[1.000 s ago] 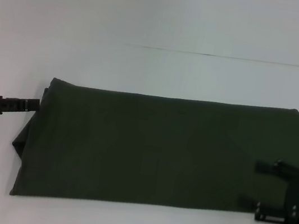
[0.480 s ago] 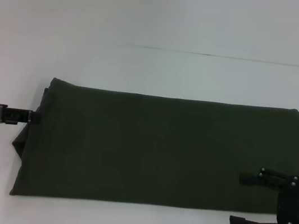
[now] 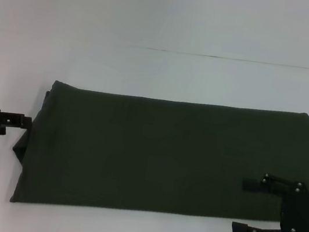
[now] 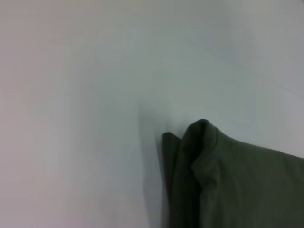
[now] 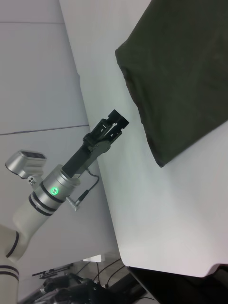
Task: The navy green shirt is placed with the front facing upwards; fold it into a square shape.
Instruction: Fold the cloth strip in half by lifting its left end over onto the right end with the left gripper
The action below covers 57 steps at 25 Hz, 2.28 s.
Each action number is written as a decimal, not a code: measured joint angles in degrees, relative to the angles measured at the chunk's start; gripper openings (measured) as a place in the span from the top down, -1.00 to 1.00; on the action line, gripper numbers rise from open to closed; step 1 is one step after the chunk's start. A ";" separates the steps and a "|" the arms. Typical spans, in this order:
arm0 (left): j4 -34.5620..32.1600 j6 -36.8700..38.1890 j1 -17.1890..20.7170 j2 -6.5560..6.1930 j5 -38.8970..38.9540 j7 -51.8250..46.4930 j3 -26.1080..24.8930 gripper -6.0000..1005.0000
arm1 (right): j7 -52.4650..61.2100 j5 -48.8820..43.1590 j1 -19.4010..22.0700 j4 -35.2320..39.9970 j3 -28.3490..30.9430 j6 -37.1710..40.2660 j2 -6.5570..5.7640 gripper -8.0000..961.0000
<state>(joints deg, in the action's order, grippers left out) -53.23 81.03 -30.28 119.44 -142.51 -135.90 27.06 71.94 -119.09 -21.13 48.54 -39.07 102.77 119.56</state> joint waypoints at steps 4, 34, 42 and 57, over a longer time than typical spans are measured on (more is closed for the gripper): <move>0.82 -0.71 0.19 0.17 -0.07 -0.08 0.61 -0.58 | -0.02 0.00 -0.30 -0.54 -0.08 -0.61 -0.02 -0.97; 4.74 -5.43 -0.31 0.61 -0.65 0.33 5.21 -0.58 | 0.37 0.01 -1.02 -1.49 -0.06 -1.97 -0.03 -0.97; 6.11 -4.13 -0.97 0.53 -0.10 0.78 5.29 -0.58 | 0.56 0.00 -1.02 -1.26 -0.09 -2.30 -0.03 -0.97; 7.72 -3.25 -1.53 0.35 0.66 1.46 5.37 -0.58 | 0.66 0.01 -1.02 -1.38 -0.08 -2.64 -0.03 -0.97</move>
<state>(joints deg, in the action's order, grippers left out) -45.51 77.78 -31.82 119.79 -141.85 -134.44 32.43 72.60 -119.09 -22.15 47.15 -39.16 100.13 119.53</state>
